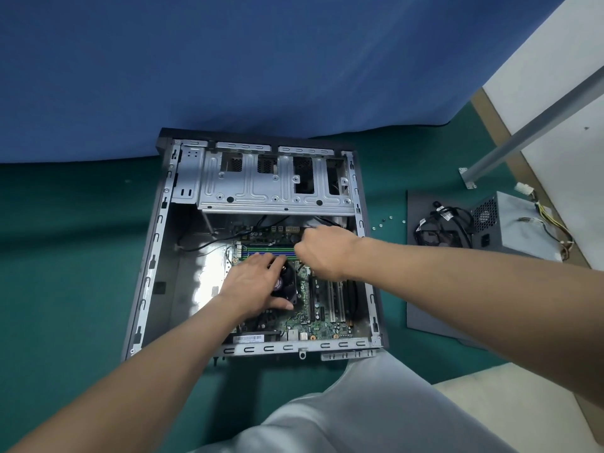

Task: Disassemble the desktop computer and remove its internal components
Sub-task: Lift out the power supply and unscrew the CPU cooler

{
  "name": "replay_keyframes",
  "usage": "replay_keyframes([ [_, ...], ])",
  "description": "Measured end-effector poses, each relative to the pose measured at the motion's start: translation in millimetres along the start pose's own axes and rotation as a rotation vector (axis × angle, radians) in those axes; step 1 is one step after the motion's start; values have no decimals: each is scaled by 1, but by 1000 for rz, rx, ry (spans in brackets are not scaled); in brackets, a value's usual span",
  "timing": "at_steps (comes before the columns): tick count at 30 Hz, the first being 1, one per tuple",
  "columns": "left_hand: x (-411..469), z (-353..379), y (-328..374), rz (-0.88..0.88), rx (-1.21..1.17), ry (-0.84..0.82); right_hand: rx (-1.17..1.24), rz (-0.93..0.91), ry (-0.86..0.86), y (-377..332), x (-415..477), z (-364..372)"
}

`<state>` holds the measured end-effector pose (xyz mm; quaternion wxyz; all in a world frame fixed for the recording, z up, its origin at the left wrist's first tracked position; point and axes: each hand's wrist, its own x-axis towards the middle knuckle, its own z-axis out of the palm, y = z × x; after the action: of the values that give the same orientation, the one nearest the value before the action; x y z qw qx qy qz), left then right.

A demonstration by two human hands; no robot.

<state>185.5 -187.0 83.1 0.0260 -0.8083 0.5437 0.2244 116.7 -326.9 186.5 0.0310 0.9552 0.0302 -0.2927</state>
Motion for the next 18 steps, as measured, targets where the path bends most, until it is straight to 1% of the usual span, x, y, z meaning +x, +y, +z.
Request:
replay_keyframes([
  [2,0,-1,1,-7,-2,-11,117,79,0,2,-8,9],
  [5,2,-2,5,-36,-7,-25,377,205,9,3,-19,25],
  [10,7,2,19,-104,61,-86,680,332,136,2,-30,50],
  [13,10,3,25,-129,50,-91,808,402,259,-4,-34,63],
  [15,11,2,25,-136,22,-87,896,462,296,-9,-35,70],
  [18,10,2,25,-137,25,-78,937,516,341,-15,-35,77],
])
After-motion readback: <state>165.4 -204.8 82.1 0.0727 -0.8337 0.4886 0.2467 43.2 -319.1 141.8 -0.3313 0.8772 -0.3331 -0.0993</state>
